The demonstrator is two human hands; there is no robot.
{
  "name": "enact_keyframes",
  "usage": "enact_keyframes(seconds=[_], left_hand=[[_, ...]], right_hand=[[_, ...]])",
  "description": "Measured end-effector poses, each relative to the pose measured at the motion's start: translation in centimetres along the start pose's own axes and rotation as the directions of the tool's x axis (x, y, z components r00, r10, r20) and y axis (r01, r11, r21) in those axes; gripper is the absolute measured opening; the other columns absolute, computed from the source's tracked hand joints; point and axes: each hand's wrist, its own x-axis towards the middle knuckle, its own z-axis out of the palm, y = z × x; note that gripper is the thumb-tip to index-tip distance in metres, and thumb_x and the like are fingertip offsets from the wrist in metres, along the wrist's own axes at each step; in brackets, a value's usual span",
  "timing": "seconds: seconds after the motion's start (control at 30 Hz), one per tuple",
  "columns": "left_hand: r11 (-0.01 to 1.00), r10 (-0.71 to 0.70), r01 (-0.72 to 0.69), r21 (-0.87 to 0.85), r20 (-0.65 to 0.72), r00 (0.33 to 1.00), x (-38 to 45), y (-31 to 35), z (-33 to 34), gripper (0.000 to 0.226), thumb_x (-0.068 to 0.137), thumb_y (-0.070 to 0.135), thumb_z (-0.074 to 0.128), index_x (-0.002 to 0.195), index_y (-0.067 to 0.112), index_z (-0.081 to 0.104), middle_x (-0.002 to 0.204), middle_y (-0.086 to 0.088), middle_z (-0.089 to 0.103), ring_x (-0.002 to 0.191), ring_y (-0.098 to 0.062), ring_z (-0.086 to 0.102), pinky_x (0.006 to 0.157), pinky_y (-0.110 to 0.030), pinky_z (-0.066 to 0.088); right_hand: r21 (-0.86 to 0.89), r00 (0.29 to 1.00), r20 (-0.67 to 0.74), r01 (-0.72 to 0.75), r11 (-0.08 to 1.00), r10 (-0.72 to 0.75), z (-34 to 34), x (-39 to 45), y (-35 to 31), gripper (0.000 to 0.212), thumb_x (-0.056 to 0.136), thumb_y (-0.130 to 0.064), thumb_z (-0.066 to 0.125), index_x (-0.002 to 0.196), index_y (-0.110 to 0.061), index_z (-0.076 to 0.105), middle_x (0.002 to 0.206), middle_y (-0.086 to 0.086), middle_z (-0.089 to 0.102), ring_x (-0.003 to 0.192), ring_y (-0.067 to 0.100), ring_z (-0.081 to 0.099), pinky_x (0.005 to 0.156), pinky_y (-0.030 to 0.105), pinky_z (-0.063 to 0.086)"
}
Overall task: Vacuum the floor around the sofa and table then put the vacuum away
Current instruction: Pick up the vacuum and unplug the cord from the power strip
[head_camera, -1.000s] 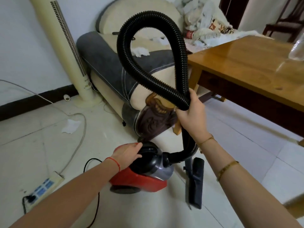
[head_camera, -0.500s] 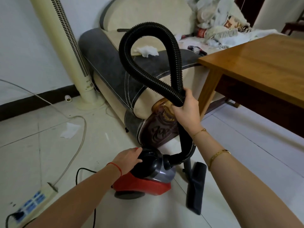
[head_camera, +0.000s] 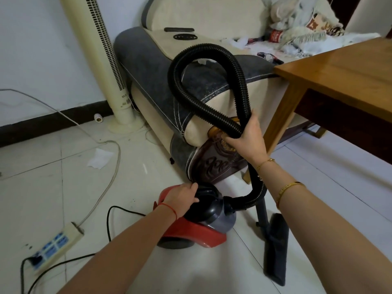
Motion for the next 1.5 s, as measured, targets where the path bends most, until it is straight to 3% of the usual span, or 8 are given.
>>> enact_keyframes(seconds=[0.17, 0.33, 0.47, 0.57, 0.7, 0.9, 1.3, 1.5], left_hand=[[0.996, -0.028, 0.018, -0.088, -0.102, 0.994, -0.9, -0.1, 0.6, 0.043, 0.1, 0.035, 0.04, 0.136, 0.011, 0.038, 0.128, -0.007, 0.052, 0.116, -0.02, 0.05, 0.094, -0.028, 0.04], [0.989, -0.048, 0.029, -0.146, -0.122, 0.991, -2.3, -0.5, 1.0, 0.058, 0.1, 0.033, 0.04, 0.15, 0.012, 0.02, 0.144, -0.007, 0.041, 0.13, -0.021, 0.04, 0.108, -0.028, 0.033], [0.982, -0.085, 0.05, -0.18, -0.193, 0.977, -4.0, -0.7, 0.7, 0.055, 0.1, 0.035, 0.038, 0.149, 0.013, 0.025, 0.144, -0.006, 0.04, 0.13, -0.019, 0.039, 0.109, -0.03, 0.034], [0.971, -0.146, 0.097, -0.219, -0.22, 0.965, -5.6, -1.2, 0.4, 0.05, 0.1, 0.036, 0.039, 0.145, 0.016, 0.031, 0.139, -0.003, 0.044, 0.125, -0.018, 0.044, 0.104, -0.028, 0.039], [0.966, -0.184, 0.125, -0.226, -0.261, 0.948, -8.0, -2.4, -0.5, 0.042, 0.099, 0.033, 0.041, 0.138, 0.017, 0.04, 0.131, -0.001, 0.049, 0.119, -0.017, 0.048, 0.097, -0.027, 0.041], [0.94, -0.311, 0.253, -0.227, -0.274, 0.91, -13.2, -5.7, -1.3, 0.049, 0.1, 0.033, 0.041, 0.145, 0.014, 0.034, 0.143, -0.002, 0.042, 0.129, -0.015, 0.041, 0.104, -0.025, 0.035], [0.795, -0.601, 0.552, -0.252, -0.21, 0.771, -27.1, -12.5, -0.3, 0.05, 0.098, 0.028, 0.046, 0.144, 0.01, 0.035, 0.14, -0.007, 0.043, 0.127, -0.021, 0.043, 0.103, -0.03, 0.037], [0.699, -0.714, 0.695, -0.17, -0.096, 0.694, -32.8, -17.8, 2.6, 0.05, 0.092, 0.005, 0.044, 0.141, 0.012, 0.038, 0.137, -0.007, 0.045, 0.12, -0.023, 0.047, 0.095, -0.03, 0.04]], right_hand=[[-0.071, 0.999, 0.051, 0.012, 0.997, -0.008, -0.3, -1.2, 0.1, 0.14, 0.057, -0.057, 0.083, 0.149, -0.006, -0.008, 0.154, 0.013, 0.019, 0.143, 0.025, 0.021, 0.117, 0.04, 0.027], [-0.195, 0.994, 0.079, 0.088, 0.977, -0.074, -0.7, -3.1, -0.2, 0.142, 0.056, -0.068, 0.074, 0.149, -0.003, -0.011, 0.159, 0.016, -0.008, 0.147, 0.026, -0.006, 0.121, 0.044, 0.008], [-0.31, 0.982, 0.07, 0.188, 0.932, -0.175, -0.8, -4.3, -1.3, 0.141, 0.058, -0.077, 0.067, 0.149, -0.003, -0.01, 0.158, 0.017, -0.013, 0.146, 0.026, -0.014, 0.12, 0.045, -0.001], [-0.344, 0.95, 0.085, 0.312, 0.886, -0.301, -0.7, -5.2, -2.9, 0.131, 0.066, -0.075, 0.064, 0.15, -0.001, -0.006, 0.159, 0.017, -0.007, 0.147, 0.025, -0.01, 0.121, 0.045, 0.0], [-0.286, 0.87, 0.14, 0.493, 0.822, -0.473, -0.1, -6.6, -6.0, 0.09, 0.089, -0.052, 0.055, 0.15, -0.003, 0.011, 0.159, 0.013, 0.012, 0.148, 0.022, 0.005, 0.121, 0.042, 0.007], [-0.113, 0.745, 0.23, 0.66, 0.743, -0.626, 3.6, -9.5, -10.3, 0.051, 0.096, -0.027, 0.053, 0.14, -0.007, 0.04, 0.144, 0.008, 0.043, 0.138, 0.02, 0.034, 0.119, 0.034, 0.02], [0.097, 0.582, 0.587, 0.64, 0.762, -0.563, 15.0, -17.6, -16.3, 0.051, 0.095, -0.034, 0.051, 0.139, -0.011, 0.042, 0.14, 0.005, 0.048, 0.13, 0.02, 0.043, 0.109, 0.029, 0.031], [0.122, 0.508, 0.69, 0.621, 0.774, -0.516, 21.1, -20.9, -18.7, 0.046, 0.096, -0.034, 0.05, 0.136, -0.011, 0.045, 0.136, 0.005, 0.051, 0.126, 0.02, 0.046, 0.106, 0.027, 0.033]])
